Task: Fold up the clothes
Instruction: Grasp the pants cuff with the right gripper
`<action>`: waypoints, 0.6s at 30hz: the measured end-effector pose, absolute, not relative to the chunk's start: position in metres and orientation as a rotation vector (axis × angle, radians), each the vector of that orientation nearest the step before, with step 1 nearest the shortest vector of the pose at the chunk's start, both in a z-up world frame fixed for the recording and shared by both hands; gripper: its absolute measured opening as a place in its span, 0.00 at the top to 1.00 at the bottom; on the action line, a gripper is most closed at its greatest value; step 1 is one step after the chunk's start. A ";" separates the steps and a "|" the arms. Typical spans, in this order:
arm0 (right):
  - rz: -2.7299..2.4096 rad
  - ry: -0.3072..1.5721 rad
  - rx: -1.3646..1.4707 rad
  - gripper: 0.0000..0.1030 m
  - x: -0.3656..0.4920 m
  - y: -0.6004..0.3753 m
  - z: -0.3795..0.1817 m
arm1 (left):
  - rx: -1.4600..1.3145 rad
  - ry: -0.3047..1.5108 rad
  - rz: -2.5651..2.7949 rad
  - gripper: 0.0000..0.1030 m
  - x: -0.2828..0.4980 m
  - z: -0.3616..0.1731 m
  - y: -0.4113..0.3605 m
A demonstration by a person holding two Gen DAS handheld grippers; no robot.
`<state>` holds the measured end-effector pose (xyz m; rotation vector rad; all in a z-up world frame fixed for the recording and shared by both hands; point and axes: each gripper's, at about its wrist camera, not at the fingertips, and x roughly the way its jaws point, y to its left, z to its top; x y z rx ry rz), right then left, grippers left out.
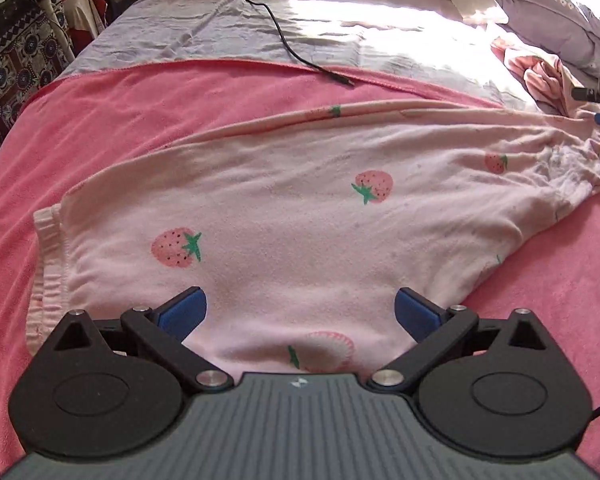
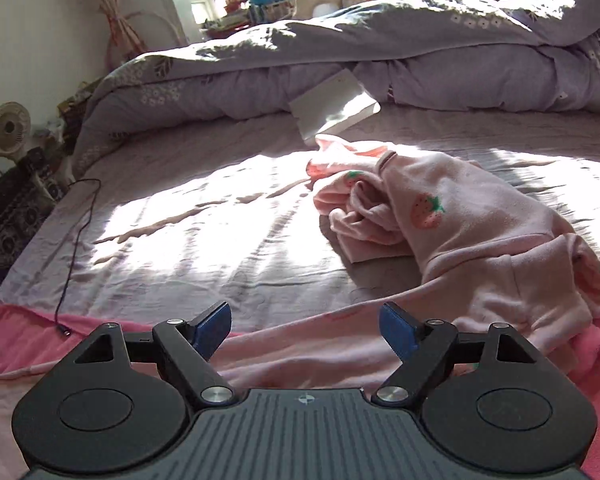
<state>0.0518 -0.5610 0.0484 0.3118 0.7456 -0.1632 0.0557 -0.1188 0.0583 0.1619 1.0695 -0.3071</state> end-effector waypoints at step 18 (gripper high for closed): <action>-0.500 0.816 0.451 0.20 -0.015 -0.644 0.023 | 0.251 1.026 -0.351 0.01 0.084 0.029 -0.209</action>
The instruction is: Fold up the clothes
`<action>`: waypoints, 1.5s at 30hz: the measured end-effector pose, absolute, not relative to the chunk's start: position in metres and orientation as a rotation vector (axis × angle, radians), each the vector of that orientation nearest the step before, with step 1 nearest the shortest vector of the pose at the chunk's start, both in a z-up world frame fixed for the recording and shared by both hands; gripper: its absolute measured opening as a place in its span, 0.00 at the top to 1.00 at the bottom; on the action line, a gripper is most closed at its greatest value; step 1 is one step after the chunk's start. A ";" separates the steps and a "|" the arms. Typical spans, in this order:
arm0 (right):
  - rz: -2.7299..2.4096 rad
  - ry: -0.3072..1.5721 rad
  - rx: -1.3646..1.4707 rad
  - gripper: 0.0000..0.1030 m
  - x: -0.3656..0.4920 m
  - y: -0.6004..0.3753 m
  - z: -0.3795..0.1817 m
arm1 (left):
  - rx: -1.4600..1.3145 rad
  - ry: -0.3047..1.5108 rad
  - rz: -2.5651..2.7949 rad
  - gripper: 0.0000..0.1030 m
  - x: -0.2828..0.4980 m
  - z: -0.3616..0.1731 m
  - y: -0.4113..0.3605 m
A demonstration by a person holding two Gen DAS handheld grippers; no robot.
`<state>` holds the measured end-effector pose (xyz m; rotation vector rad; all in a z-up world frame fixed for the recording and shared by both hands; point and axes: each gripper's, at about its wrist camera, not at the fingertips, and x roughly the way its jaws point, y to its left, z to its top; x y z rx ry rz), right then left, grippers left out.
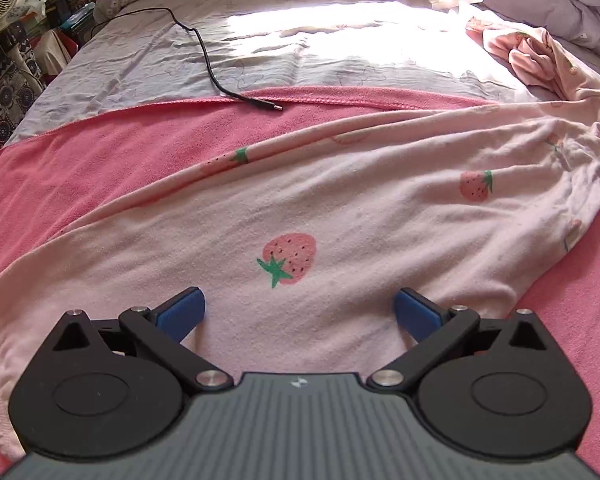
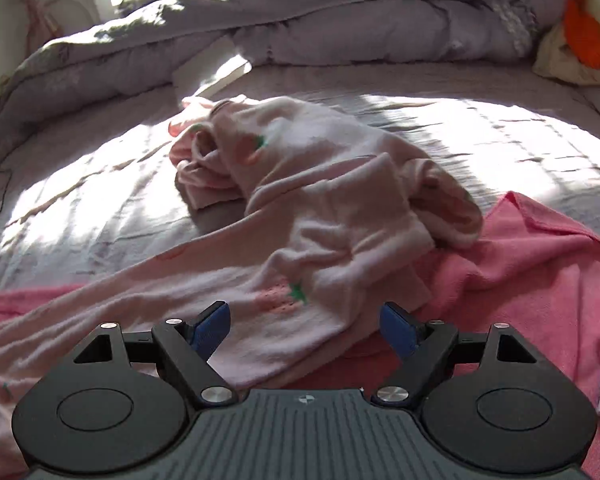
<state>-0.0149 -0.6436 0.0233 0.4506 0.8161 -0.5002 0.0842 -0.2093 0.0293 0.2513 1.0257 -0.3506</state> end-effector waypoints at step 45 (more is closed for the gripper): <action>0.247 0.874 0.698 0.79 0.034 -0.415 0.081 | -0.170 1.104 0.317 0.00 0.039 0.051 -0.004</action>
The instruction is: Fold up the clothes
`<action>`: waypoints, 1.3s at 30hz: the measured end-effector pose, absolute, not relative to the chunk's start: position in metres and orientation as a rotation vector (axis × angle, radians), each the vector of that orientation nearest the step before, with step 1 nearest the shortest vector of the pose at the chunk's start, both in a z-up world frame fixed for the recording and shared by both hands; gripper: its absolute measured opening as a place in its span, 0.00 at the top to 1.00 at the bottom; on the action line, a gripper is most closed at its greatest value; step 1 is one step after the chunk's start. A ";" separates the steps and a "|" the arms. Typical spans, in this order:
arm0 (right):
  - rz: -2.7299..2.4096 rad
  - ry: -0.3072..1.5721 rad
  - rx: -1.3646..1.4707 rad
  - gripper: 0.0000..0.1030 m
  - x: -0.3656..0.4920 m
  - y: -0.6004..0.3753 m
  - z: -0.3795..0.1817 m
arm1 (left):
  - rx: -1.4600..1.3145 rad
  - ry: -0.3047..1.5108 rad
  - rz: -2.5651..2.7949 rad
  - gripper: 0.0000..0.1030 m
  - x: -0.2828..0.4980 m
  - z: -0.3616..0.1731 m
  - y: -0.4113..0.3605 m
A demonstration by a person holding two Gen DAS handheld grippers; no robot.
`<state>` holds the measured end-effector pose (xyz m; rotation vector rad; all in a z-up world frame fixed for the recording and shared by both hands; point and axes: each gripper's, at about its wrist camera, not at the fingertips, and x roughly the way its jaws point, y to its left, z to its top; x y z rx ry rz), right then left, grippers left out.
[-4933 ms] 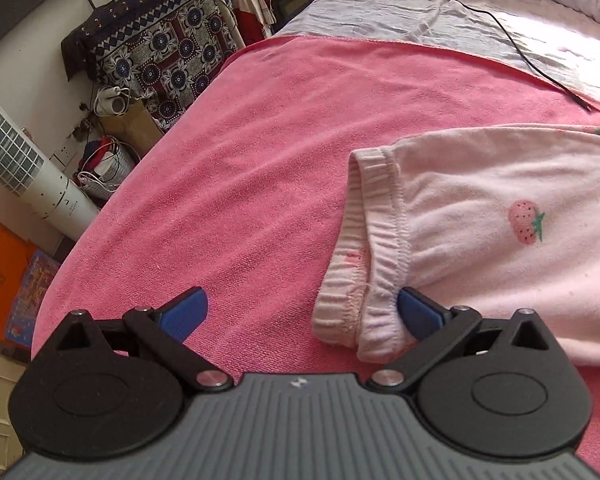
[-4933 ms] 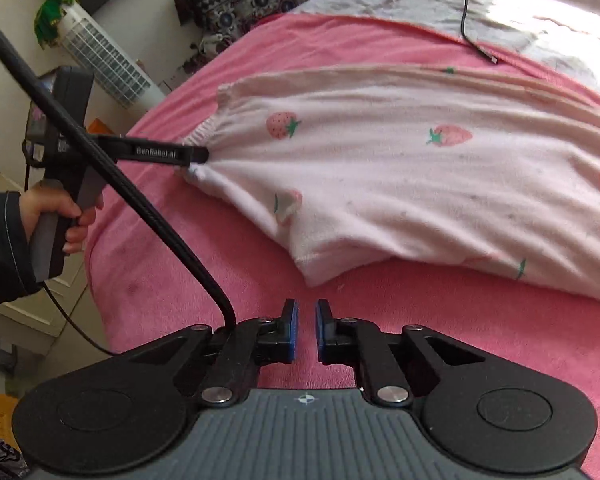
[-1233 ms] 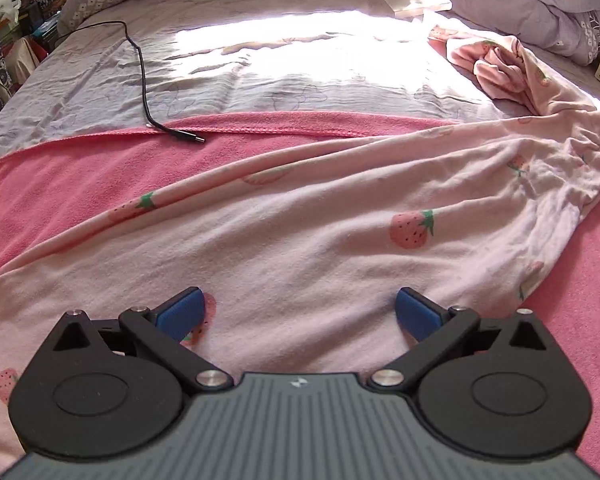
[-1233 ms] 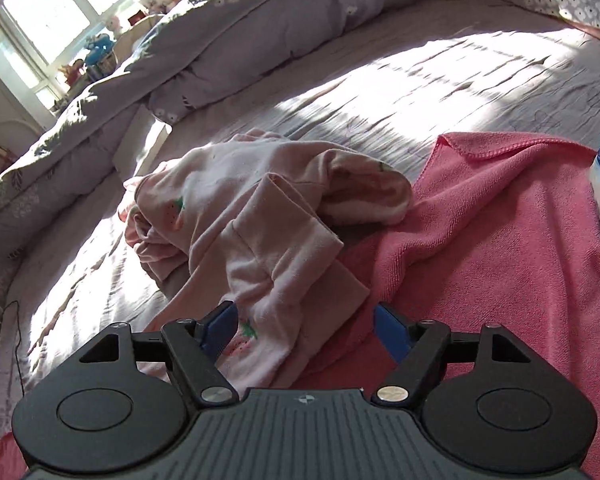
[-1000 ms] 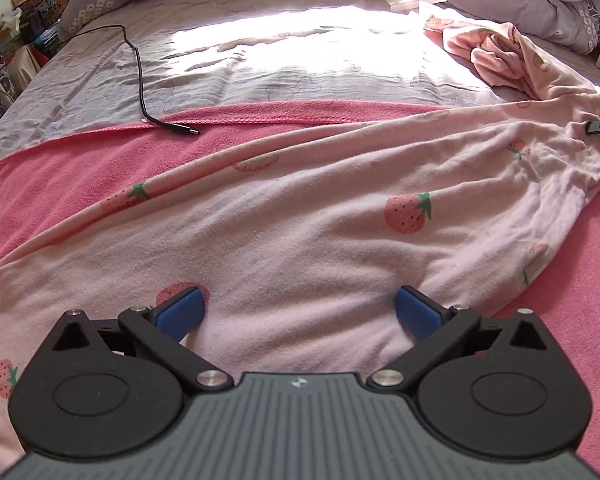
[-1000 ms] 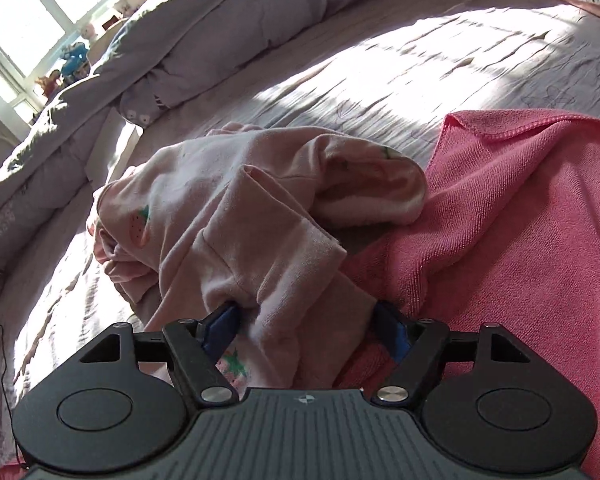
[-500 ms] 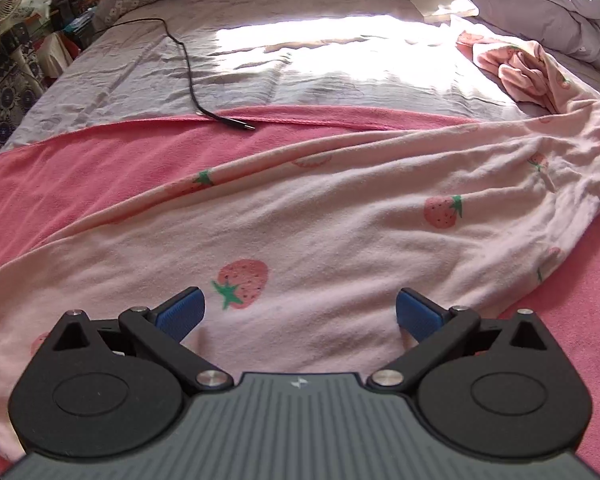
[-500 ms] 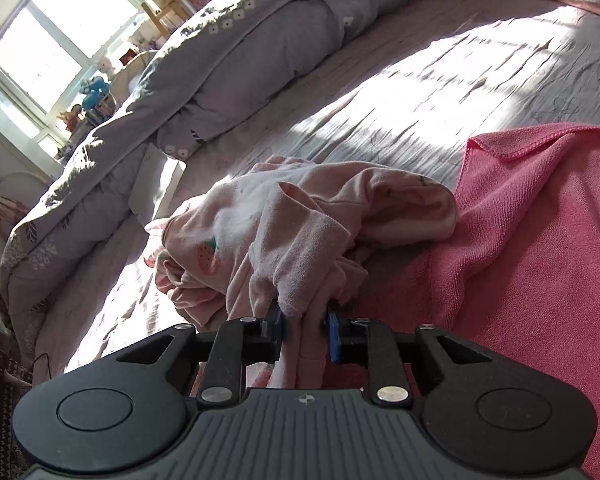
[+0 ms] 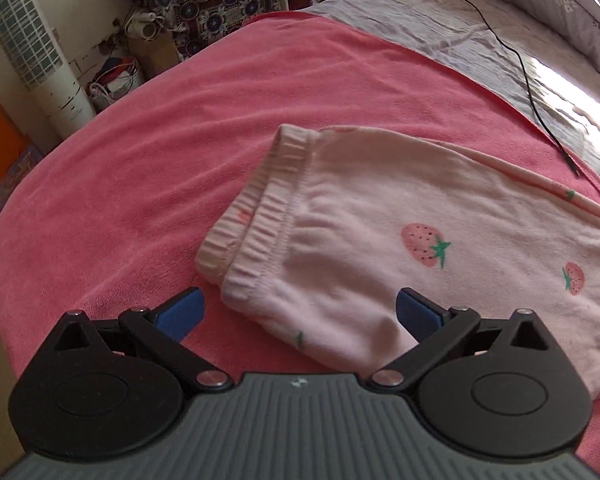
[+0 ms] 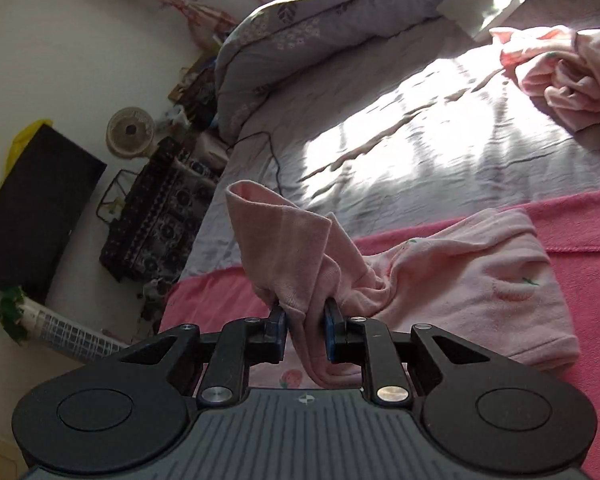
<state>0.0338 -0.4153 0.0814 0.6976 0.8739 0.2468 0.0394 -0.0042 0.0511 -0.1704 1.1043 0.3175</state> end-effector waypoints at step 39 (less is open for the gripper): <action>0.457 0.938 0.057 0.72 0.063 -0.050 0.060 | -0.386 1.104 0.251 0.01 -0.060 0.064 0.137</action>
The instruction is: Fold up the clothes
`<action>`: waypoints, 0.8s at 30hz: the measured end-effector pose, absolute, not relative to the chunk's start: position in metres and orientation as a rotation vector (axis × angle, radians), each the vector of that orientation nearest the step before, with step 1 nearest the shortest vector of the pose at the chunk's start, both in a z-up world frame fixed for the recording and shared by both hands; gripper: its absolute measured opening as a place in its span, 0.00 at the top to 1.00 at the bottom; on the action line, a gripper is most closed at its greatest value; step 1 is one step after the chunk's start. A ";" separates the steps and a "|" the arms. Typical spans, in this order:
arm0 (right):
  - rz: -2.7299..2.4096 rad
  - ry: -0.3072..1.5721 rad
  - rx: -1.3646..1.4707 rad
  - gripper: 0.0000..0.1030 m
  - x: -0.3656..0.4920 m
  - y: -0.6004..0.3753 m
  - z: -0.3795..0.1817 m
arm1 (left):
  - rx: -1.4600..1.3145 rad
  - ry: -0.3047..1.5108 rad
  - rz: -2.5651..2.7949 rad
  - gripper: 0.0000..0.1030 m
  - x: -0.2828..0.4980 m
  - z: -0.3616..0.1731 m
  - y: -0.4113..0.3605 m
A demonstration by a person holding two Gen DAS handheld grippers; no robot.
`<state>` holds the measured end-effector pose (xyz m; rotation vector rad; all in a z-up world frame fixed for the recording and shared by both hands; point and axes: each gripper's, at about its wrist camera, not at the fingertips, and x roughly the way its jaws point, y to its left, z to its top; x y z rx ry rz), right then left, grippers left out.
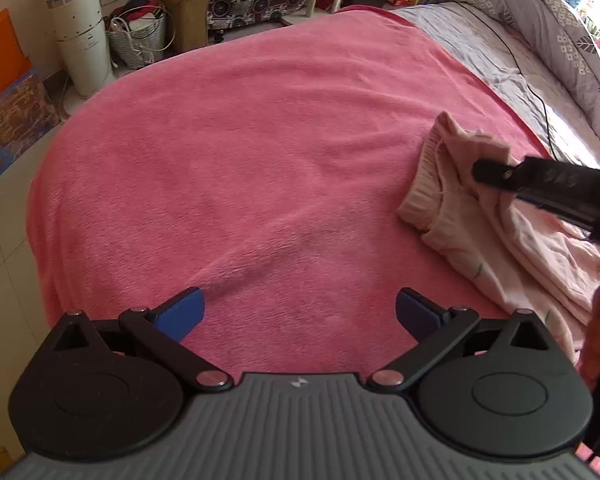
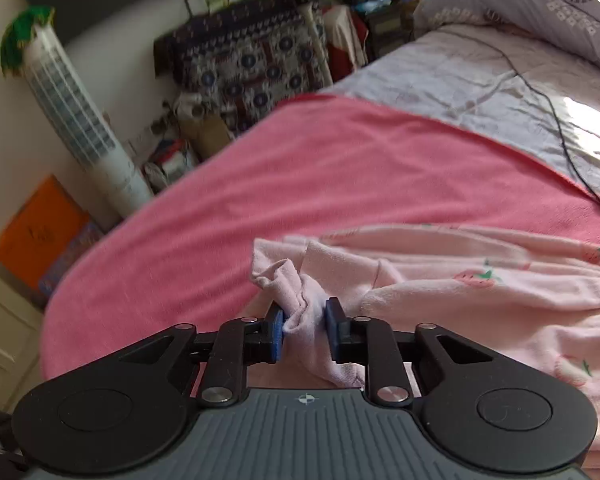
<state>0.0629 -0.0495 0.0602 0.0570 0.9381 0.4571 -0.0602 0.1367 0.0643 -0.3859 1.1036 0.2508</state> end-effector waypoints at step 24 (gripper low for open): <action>0.072 0.984 -0.014 0.29 0.019 -0.266 0.033 | 0.114 0.830 0.013 0.01 0.049 0.076 0.019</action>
